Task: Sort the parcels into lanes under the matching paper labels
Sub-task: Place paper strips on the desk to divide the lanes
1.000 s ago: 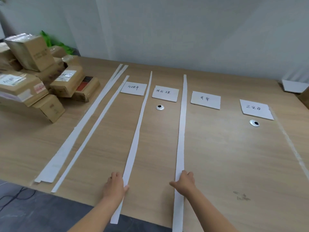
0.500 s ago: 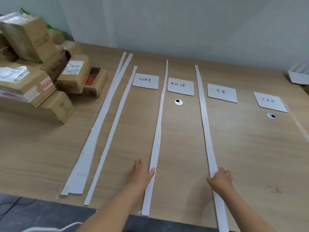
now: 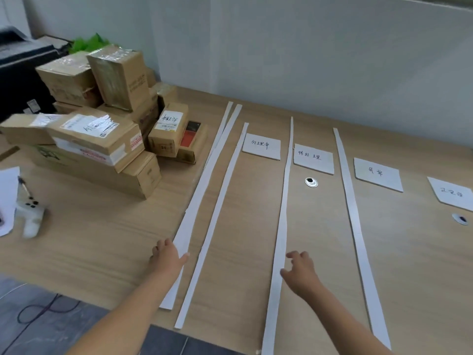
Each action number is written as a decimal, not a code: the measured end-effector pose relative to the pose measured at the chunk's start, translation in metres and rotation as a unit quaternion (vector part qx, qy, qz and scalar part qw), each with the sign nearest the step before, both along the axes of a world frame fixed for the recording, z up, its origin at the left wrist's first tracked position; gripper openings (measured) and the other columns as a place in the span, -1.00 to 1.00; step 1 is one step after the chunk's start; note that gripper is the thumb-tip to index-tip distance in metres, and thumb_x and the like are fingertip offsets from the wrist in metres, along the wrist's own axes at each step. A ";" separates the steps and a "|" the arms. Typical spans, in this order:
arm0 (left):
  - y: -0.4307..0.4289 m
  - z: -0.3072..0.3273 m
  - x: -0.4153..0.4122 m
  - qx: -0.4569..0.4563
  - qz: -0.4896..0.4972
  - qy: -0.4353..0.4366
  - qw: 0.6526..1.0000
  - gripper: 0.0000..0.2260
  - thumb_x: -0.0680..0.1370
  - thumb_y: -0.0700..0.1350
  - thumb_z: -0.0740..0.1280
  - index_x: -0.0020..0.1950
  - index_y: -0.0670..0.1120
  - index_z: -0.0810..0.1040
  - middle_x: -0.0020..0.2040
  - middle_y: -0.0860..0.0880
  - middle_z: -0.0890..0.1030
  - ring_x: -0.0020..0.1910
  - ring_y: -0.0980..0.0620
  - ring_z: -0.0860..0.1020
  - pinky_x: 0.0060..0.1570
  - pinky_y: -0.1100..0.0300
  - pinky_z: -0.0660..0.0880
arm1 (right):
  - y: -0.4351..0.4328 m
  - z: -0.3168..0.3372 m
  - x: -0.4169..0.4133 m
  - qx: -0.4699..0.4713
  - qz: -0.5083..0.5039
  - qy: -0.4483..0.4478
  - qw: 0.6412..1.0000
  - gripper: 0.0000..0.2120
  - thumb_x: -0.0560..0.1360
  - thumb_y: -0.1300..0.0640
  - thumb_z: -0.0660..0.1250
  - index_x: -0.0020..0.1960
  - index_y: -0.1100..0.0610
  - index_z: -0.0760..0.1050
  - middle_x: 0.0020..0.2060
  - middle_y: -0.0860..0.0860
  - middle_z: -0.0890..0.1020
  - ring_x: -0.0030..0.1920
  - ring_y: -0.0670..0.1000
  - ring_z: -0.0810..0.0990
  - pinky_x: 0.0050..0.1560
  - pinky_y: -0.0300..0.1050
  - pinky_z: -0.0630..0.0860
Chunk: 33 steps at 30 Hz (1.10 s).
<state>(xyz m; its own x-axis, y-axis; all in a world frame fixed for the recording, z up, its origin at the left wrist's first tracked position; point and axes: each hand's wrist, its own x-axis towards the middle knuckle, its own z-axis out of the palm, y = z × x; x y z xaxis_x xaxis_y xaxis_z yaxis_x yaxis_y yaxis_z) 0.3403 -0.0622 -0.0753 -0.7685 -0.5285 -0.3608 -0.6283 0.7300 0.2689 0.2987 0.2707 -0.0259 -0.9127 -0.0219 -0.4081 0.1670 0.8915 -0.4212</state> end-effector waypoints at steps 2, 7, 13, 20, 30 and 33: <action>0.005 -0.006 -0.001 -0.007 -0.015 -0.002 1.000 -0.51 0.58 0.13 0.31 0.32 -0.18 0.30 0.31 -0.13 0.39 0.28 -0.09 0.42 0.09 0.11 0.45 | -0.020 -0.003 0.009 0.034 0.041 -0.008 0.999 -0.59 0.58 0.10 0.26 0.40 0.16 0.34 0.29 0.07 0.34 0.38 0.07 0.31 0.20 -0.11 0.40; 0.006 -0.006 -0.009 -0.025 -0.003 -0.030 0.999 -0.59 0.60 0.08 0.30 0.29 -0.17 0.31 0.29 -0.12 0.39 0.27 -0.06 0.41 0.10 0.13 0.48 | -0.041 -0.004 0.016 0.084 0.075 -0.016 0.994 -0.65 0.59 0.12 0.17 0.36 0.14 0.36 0.26 0.05 0.37 0.32 0.05 0.35 0.12 -0.13 0.42; -0.001 -0.002 -0.014 -0.010 0.008 -0.034 0.999 -0.62 0.61 0.05 0.30 0.28 -0.17 0.35 0.28 -0.11 0.41 0.26 -0.05 0.43 0.12 0.15 0.48 | -0.036 0.005 0.007 0.072 0.064 -0.006 0.995 -0.67 0.59 0.07 0.16 0.33 0.10 0.40 0.25 0.02 0.38 0.28 0.02 0.41 0.13 -0.10 0.46; -0.006 -0.003 -0.011 -0.017 -0.007 -0.016 1.000 -0.79 0.64 -0.07 0.24 0.20 -0.16 0.45 0.22 -0.11 0.47 0.22 -0.07 0.47 0.07 0.14 0.45 | -0.023 0.007 0.012 0.071 0.058 -0.009 0.996 -0.68 0.59 0.05 0.18 0.31 0.10 0.42 0.24 0.02 0.38 0.25 0.03 0.45 0.18 -0.09 0.47; -0.017 0.024 -0.014 -0.062 0.000 0.067 0.996 -0.75 0.57 -0.21 0.25 -0.31 -0.18 0.38 -0.21 -0.12 0.46 -0.22 -0.13 0.45 -0.34 0.14 0.30 | -0.021 0.007 0.016 0.046 0.045 -0.005 0.998 -0.73 0.59 0.07 0.19 0.25 0.14 0.46 0.20 0.04 0.40 0.19 0.05 0.49 0.03 -0.13 0.43; -0.018 0.038 -0.015 -0.063 -0.003 0.128 0.990 -0.68 0.60 -0.18 0.22 -0.36 -0.18 0.36 -0.25 -0.15 0.44 -0.27 -0.14 0.43 -0.37 0.14 0.26 | -0.023 0.010 0.017 0.027 0.028 -0.008 0.999 -0.74 0.58 0.08 0.19 0.21 0.15 0.48 0.09 0.02 0.39 0.18 0.07 0.49 0.05 -0.11 0.45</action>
